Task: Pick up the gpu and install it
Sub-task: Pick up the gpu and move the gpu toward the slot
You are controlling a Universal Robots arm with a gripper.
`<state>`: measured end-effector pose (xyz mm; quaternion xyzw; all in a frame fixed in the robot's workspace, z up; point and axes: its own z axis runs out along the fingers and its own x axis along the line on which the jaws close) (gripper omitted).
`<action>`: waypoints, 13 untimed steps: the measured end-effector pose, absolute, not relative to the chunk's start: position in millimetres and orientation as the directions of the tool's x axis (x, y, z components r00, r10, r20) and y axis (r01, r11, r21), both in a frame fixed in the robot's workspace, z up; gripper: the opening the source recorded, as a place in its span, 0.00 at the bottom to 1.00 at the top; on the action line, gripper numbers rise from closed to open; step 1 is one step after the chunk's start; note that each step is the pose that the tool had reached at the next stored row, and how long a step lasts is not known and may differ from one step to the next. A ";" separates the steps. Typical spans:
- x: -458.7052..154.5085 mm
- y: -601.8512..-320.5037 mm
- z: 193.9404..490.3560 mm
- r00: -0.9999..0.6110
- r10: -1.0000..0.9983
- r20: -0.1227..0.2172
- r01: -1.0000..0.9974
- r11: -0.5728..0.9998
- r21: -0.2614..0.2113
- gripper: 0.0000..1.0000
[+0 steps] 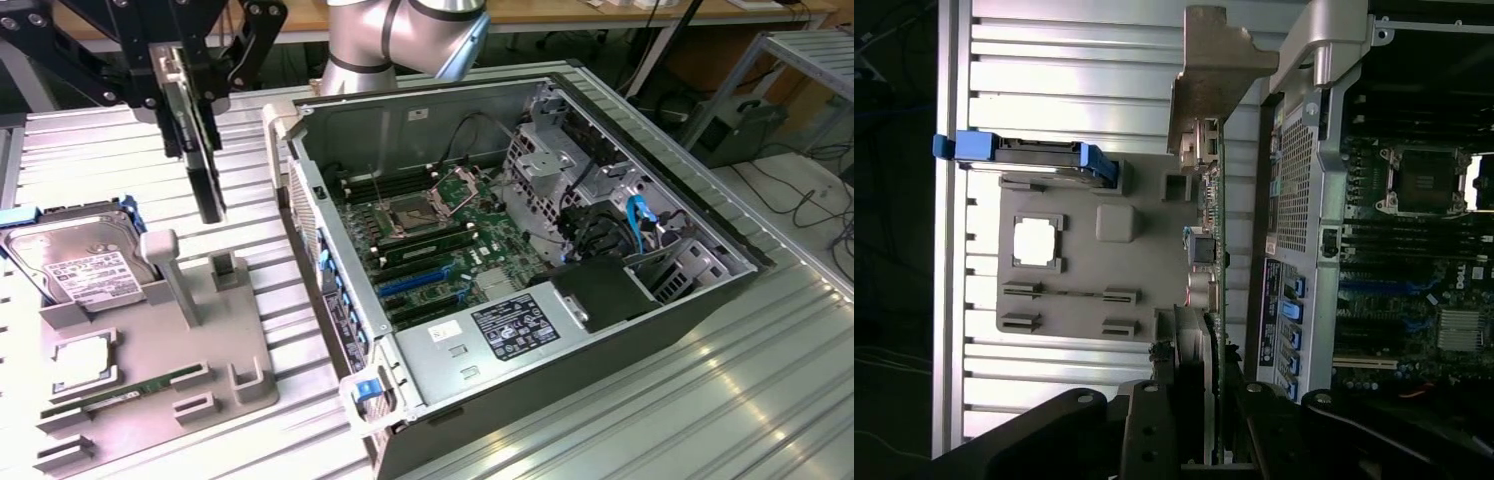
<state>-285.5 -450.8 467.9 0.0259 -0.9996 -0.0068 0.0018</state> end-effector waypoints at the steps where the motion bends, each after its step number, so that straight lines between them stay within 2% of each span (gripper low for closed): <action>1: -284.3 -450.8 467.8 -0.999 -0.052 0.003 -0.052 0.999 0.014 0.28; 13: -274.8 -450.8 467.8 -0.999 -0.052 0.003 -0.052 0.999 0.014 0.28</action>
